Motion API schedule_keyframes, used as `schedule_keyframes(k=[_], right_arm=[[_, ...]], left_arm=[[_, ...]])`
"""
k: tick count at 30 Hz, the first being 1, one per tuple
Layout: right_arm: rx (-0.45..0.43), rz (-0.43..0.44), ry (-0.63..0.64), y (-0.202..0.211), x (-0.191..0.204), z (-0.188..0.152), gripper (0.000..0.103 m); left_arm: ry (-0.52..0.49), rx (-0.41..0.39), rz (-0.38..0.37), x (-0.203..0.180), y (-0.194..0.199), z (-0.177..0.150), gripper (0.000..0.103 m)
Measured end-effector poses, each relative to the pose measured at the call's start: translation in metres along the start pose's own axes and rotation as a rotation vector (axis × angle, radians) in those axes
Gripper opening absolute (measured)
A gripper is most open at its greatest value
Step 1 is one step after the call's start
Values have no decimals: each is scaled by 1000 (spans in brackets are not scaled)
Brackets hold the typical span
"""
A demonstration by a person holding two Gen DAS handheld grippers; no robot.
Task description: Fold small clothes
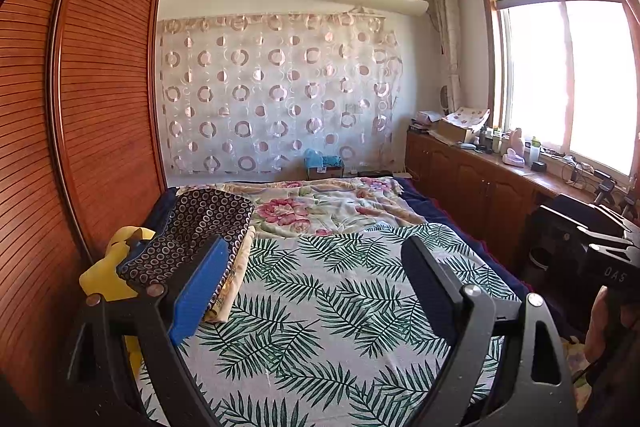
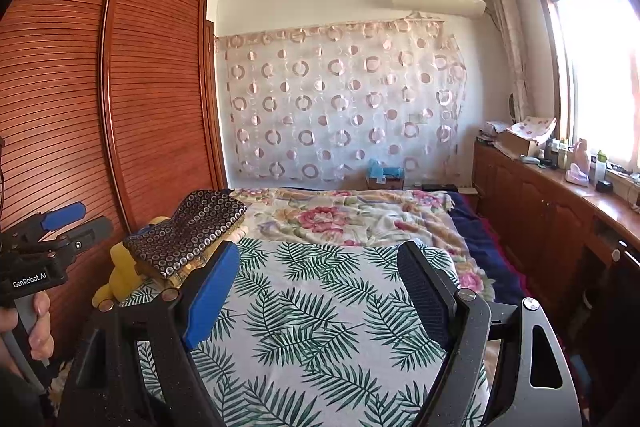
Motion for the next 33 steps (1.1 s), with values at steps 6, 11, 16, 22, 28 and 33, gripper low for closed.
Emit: schedule_keyframes(k=[6,11,16,22,28,33], right_arm=[[0,1,2,-1,-2,0,83],[-1,1,2,-1,-2,0,83],[-5,1,4,-1,-4,0,83],[-5,2,4,-2,-6,0,83],[-4,3,4,-2,-6,0,83],[-4,2,3,-2,-7,0,83]], left_arm=[[1,0,-1,0,0,0,89],[-1,1,0,0,0,0,89],[-1,0,0,0,0,0,89],[-1,0,0,-1,0,0,89],[-1,-1,0,0,0,-1,89],[-1,-1,1,0,0,-1,89]])
Point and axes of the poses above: each gripper's, at about its wrist camera, not at the fingertips, and y roughly against the way its jaws point, x to its left, z to its top, the point moved 2 cm from there along -y, roughly the way its jaws point, and after that the axes turned 10 degrees about -z, right-handed, at the moved point
